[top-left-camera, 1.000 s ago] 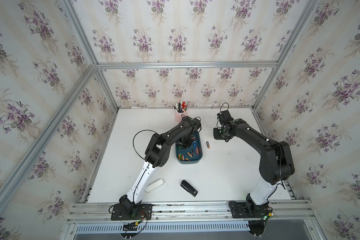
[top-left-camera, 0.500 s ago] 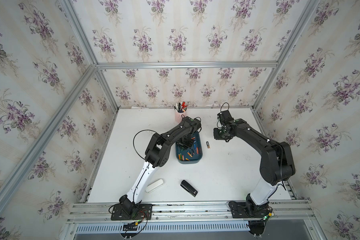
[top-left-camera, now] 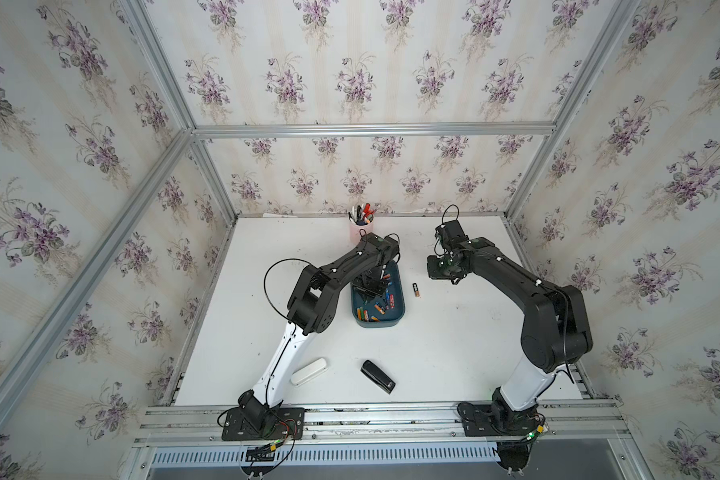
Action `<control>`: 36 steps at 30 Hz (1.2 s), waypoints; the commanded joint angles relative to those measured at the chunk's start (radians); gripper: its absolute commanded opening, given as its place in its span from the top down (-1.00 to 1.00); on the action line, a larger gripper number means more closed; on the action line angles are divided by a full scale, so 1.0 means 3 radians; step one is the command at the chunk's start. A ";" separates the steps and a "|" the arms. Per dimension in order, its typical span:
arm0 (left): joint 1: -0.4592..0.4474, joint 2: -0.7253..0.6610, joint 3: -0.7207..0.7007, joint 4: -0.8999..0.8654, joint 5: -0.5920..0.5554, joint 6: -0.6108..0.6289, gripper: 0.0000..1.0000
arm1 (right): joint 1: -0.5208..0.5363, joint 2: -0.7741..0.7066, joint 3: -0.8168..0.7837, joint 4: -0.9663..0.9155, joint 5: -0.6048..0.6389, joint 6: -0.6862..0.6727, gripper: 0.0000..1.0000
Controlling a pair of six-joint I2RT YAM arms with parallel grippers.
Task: Take the batteries out of the storage box
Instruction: Pick up the battery from the storage box, then place the battery at the center of the board.
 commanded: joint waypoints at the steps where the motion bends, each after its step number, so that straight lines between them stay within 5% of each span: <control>1: 0.0015 -0.0074 -0.0012 0.0129 0.0264 -0.0021 0.69 | 0.0005 -0.0036 0.0004 0.0006 -0.0044 0.0030 0.40; 14: 0.0230 -0.0755 -0.0166 0.0116 0.0443 -0.0062 0.69 | 0.0061 0.0016 0.0121 -0.0005 -0.0139 0.0081 0.40; 24: 0.0698 -0.1344 -0.0910 0.0255 0.0261 -0.0063 0.68 | 0.0082 0.0059 0.0209 -0.0024 -0.0166 0.0082 0.40; 36: 0.0903 -0.1009 -0.1350 0.0640 0.0379 -0.0059 0.70 | 0.0082 0.0043 0.0192 -0.0088 -0.0125 0.0061 0.40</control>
